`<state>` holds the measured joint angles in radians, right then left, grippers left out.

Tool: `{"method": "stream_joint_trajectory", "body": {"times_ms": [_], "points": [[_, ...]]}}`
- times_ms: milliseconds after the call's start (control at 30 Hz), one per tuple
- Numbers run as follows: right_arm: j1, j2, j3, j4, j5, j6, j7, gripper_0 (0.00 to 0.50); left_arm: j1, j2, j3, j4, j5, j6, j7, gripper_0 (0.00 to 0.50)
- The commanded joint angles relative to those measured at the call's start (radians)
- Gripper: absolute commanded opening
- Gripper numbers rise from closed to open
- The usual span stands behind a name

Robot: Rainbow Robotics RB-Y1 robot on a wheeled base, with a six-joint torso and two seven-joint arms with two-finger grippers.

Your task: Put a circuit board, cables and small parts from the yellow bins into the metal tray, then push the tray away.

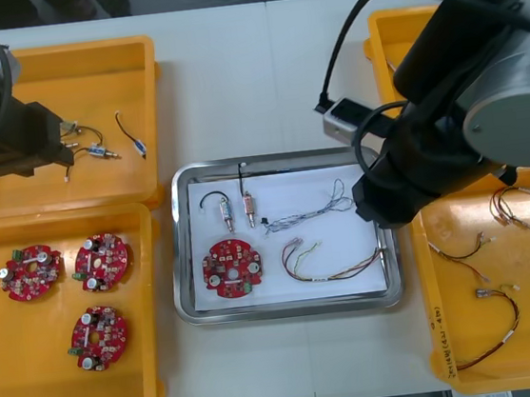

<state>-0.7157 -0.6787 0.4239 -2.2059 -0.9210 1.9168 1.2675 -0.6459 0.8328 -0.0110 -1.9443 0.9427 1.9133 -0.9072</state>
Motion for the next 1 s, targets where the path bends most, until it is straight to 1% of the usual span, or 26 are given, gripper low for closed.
{"method": "stream_joint_trajectory", "body": {"times_ms": [33, 67, 133, 233, 300, 333, 400, 500, 600, 767, 1000], "points": [[-0.065, 0.041, 0.128, -0.006, 0.056, 0.003, 0.018, 0.5, 0.055, 0.065, 0.066, -0.047, 0.014, 0.007, -0.116, 0.5], [-0.07, 0.053, 0.173, -0.006, 0.083, 0.003, 0.023, 0.5, 0.078, 0.074, 0.085, -0.054, 0.018, 0.007, -0.121, 0.5], [-0.073, 0.067, 0.217, -0.008, 0.105, 0.003, 0.035, 0.5, 0.104, 0.083, 0.106, -0.064, 0.025, 0.007, -0.125, 0.5], [-0.074, 0.083, 0.251, 0.005, 0.1, -0.013, 0.055, 0.5, 0.137, 0.094, 0.131, -0.077, 0.033, 0.007, -0.131, 0.5], [-0.087, 0.105, 0.274, 0.023, 0.096, -0.032, 0.116, 0.5, 0.161, 0.101, 0.149, -0.088, 0.037, 0.007, -0.137, 0.5], [-0.09, 0.108, 0.277, 0.026, 0.096, -0.033, 0.124, 0.5, 0.164, 0.101, 0.152, -0.09, 0.039, 0.007, -0.139, 0.5], [-0.11, 0.137, 0.311, 0.052, 0.1, -0.041, 0.176, 0.5, 0.184, 0.112, 0.169, -0.102, 0.047, 0.007, -0.145, 0.5], [-0.114, 0.168, 0.343, 0.066, 0.137, -0.061, 0.214, 0.5, 0.209, 0.123, 0.184, -0.116, 0.054, 0.007, -0.15, 0.5], [-0.123, 0.192, 0.397, 0.095, 0.174, -0.119, 0.263, 0.5, 0.236, 0.13, 0.194, -0.128, 0.062, 0.007, -0.156, 0.5], [-0.13, 0.194, 0.478, 0.138, 0.2, -0.214, 0.328, 0.5, 0.273, 0.13, 0.213, -0.153, 0.07, 0.007, -0.161, 0.5], [-0.137, 0.192, 0.575, 0.176, 0.211, -0.269, 0.323, 0.5, 0.31, 0.13, 0.233, -0.173, 0.071, 0.007, -0.165, 0.5]]}}
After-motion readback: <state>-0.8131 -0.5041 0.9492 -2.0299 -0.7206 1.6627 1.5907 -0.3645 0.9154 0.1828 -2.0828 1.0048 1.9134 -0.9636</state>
